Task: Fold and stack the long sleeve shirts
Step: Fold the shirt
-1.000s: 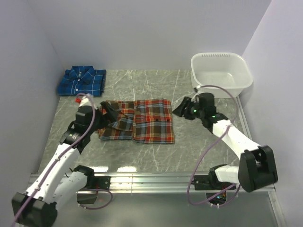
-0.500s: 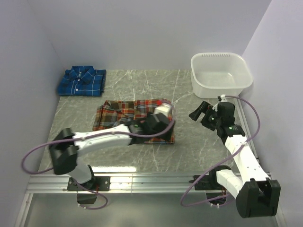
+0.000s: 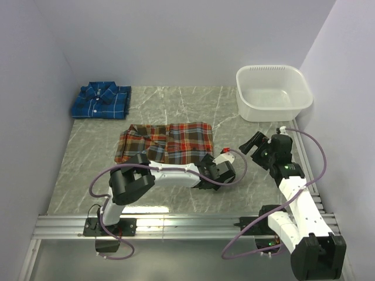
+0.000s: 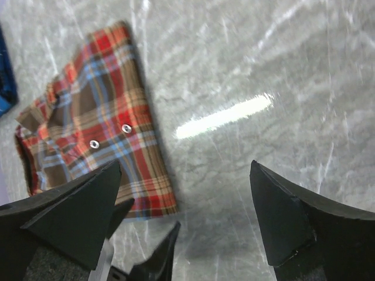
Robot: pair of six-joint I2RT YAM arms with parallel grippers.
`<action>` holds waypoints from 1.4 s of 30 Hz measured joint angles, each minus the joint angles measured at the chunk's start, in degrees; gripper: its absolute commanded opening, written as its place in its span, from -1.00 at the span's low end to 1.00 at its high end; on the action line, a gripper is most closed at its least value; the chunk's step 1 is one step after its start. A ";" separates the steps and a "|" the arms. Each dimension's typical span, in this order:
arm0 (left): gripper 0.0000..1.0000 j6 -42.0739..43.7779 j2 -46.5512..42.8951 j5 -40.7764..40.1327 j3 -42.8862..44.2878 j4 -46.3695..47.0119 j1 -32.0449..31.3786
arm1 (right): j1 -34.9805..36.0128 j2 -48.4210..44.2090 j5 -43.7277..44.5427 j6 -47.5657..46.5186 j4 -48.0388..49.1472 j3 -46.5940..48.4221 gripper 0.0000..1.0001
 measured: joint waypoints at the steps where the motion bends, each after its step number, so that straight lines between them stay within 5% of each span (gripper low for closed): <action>1: 0.53 0.17 0.63 -0.37 0.22 -0.09 0.04 | 0.00 0.04 -0.02 0.20 -0.02 -0.59 0.93; 14: 0.52 1.20 4.17 -2.51 5.46 0.11 -1.66 | 0.00 2.99 -2.34 1.70 3.98 -4.04 0.89; 20: 0.35 0.96 6.58 -4.81 6.93 0.31 -1.97 | -0.11 4.48 -3.65 1.84 5.51 -4.35 0.88; 26: -0.10 0.09 7.21 -7.23 6.93 -0.52 -1.66 | -0.17 5.57 -5.62 1.92 7.63 -4.85 0.87; 30: -0.82 -0.50 7.56 -8.09 6.93 -1.07 -1.53 | -0.22 7.41 -8.02 2.27 10.01 -5.35 0.86; 42: -0.91 -3.61 -1.14 -2.86 2.03 -2.75 0.68 | 1.51 17.00 -18.84 12.37 32.13 -11.61 0.98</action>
